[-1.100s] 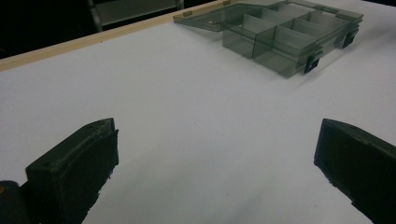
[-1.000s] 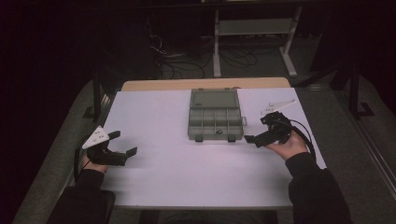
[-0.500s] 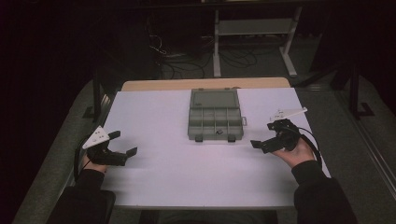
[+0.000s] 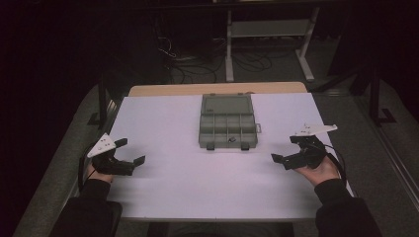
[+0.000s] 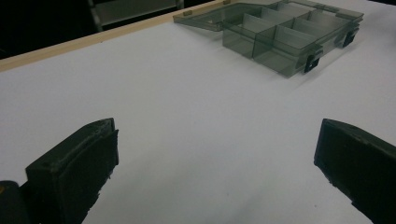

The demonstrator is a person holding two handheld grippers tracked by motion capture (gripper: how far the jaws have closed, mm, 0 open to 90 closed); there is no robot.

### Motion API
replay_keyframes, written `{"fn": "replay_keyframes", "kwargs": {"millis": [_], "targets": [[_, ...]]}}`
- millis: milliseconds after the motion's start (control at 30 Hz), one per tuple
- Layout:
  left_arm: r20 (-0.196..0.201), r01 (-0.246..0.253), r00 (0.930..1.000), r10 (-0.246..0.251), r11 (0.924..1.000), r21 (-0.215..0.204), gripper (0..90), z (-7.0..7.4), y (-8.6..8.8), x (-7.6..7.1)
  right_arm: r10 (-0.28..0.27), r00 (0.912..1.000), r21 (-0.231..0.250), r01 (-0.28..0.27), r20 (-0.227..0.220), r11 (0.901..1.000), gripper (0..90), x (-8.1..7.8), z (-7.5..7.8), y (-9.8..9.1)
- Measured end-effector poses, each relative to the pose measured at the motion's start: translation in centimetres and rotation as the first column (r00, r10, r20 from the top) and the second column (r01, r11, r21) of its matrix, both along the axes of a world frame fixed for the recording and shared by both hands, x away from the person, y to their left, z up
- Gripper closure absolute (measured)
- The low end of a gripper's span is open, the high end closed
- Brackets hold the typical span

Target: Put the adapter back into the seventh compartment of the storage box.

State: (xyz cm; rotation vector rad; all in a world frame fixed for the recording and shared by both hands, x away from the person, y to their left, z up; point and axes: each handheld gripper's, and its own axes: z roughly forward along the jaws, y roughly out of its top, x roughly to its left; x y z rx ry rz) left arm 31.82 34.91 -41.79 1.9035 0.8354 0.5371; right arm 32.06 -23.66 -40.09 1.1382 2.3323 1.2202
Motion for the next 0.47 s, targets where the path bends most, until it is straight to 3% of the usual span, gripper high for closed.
{"fn": "replay_keyframes", "kwargs": {"millis": [467], "targets": [[0.002, -0.004, 1.0, 0.004, 1.0, -0.007, 0.0, 0.06, 0.02, -0.04, -0.038, 0.9992, 0.004, 0.038, 0.016, 0.9993, 0.0, -0.99, -1.02, -0.89]]}}
